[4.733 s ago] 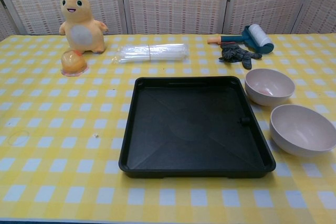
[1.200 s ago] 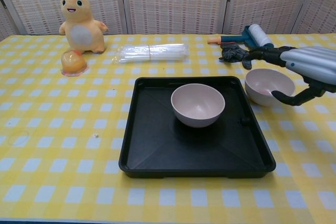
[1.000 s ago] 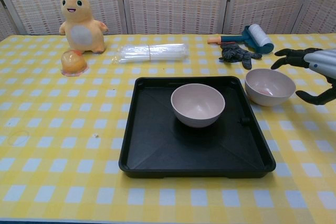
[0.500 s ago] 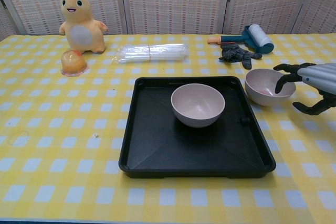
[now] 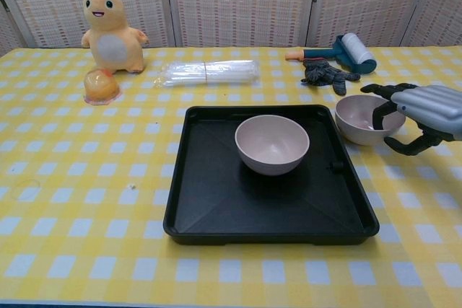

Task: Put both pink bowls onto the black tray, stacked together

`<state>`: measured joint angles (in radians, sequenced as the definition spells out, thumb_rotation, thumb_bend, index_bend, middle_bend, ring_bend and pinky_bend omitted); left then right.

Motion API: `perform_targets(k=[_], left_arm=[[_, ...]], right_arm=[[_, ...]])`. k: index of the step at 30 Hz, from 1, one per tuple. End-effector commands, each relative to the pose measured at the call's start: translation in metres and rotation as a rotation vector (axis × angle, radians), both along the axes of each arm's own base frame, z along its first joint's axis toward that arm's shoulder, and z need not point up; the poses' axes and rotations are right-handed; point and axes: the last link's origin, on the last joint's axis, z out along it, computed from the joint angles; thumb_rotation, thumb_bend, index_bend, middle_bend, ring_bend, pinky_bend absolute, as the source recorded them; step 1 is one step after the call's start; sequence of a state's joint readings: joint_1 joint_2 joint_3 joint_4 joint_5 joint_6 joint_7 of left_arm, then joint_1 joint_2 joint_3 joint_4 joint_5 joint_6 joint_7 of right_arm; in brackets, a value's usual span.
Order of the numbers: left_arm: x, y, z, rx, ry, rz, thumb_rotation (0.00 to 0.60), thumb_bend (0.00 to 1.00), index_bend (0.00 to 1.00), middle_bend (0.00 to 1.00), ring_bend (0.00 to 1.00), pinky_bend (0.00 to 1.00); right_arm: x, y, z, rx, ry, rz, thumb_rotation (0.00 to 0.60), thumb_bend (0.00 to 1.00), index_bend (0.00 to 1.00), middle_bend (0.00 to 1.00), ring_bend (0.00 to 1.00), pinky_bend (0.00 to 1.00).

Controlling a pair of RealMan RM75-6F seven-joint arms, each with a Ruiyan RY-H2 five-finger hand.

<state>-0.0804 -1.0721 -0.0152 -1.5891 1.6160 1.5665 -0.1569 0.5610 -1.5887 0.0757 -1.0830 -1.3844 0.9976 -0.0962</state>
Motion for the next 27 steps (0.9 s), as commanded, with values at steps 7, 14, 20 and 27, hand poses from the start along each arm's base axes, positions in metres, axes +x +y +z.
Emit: perform_targets(k=[7,14,20,27], left_arm=[[0.001,-0.001,-0.001,0.0,0.002,-0.002,0.6,0.23,0.0,0.08,0.04,0.0],[0.001,-0.001,-0.002,-0.004,0.0,-0.003,0.6,0.23,0.0,0.08,0.04,0.0],[0.002,-0.003,0.0,0.001,-0.003,-0.004,0.6,0.23,0.0,0.08,0.04,0.0],[0.002,-0.005,0.004,0.014,-0.012,-0.007,0.6,0.23,0.0,0.08,0.04,0.0]], right_arm=[[0.017,0.008,0.011,-0.04,-0.045,0.082,0.6,0.53,0.68,0.05,0.05,0.0],[0.051,0.019,0.022,-0.071,-0.119,0.202,0.6,0.53,0.68,0.07,0.05,0.0],[0.084,0.025,0.026,-0.083,-0.144,0.305,0.6,0.53,0.68,0.07,0.05,0.0],[0.121,0.022,0.014,-0.07,-0.159,0.385,0.6,0.53,0.69,0.08,0.06,0.0]])
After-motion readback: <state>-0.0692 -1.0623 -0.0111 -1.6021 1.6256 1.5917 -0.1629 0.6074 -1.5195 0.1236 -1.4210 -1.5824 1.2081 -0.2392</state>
